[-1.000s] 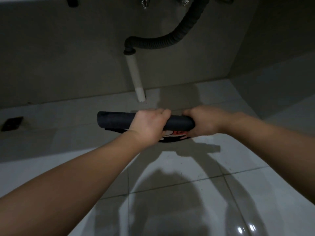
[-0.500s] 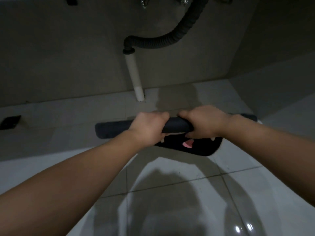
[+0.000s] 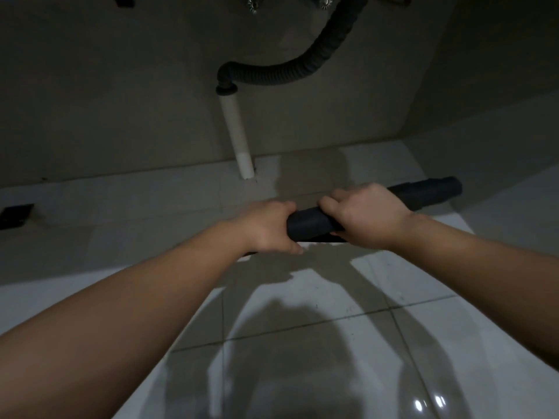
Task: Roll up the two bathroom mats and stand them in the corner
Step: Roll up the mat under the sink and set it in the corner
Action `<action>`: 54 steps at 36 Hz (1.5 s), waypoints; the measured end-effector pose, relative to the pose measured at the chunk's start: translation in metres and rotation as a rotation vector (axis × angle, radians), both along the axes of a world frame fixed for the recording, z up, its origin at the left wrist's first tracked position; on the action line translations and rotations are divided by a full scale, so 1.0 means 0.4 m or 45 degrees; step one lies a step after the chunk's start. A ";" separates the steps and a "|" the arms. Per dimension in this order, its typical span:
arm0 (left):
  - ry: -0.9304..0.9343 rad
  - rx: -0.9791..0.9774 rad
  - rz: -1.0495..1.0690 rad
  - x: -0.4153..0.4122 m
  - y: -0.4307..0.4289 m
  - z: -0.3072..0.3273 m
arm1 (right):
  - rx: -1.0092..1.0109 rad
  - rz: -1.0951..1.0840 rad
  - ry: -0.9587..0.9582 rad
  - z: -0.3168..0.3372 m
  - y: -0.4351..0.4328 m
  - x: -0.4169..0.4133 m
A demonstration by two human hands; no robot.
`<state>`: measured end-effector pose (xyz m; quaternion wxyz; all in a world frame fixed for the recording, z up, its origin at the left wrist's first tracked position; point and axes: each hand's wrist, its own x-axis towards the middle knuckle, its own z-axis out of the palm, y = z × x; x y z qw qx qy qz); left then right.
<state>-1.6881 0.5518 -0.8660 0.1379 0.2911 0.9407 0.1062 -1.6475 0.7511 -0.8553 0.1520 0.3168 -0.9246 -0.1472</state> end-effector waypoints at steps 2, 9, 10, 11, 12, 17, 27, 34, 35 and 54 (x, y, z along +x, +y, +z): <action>-0.056 0.010 0.021 -0.002 -0.003 -0.004 | 0.010 0.020 0.054 -0.006 -0.004 -0.001; 0.278 -0.055 0.005 0.006 -0.009 -0.015 | -0.064 -0.092 -0.153 -0.007 -0.012 -0.014; 0.400 -0.083 -0.012 0.007 -0.012 -0.018 | -0.090 -0.145 -0.265 -0.001 -0.015 -0.019; 0.512 -0.100 -0.031 0.008 -0.015 -0.021 | -0.123 -0.217 -0.402 0.007 -0.018 -0.025; 0.606 -0.108 -0.052 0.009 -0.017 -0.023 | -0.171 -0.299 -0.554 0.015 -0.019 -0.030; 0.778 -0.100 -0.098 0.014 -0.017 -0.025 | -0.541 -0.519 -1.141 0.048 -0.001 -0.052; 0.551 -0.062 -0.052 -0.005 -0.011 -0.030 | -0.241 -0.446 -0.667 0.033 0.000 -0.029; 0.222 -0.039 0.079 -0.012 -0.010 -0.023 | -0.049 -0.032 0.071 0.001 0.013 -0.026; 0.270 -0.040 0.073 -0.011 -0.013 -0.025 | -0.070 -0.066 0.018 0.001 0.011 -0.025; 0.490 0.166 -0.031 0.028 -0.014 -0.065 | -0.222 -0.838 -1.800 0.162 0.061 -0.035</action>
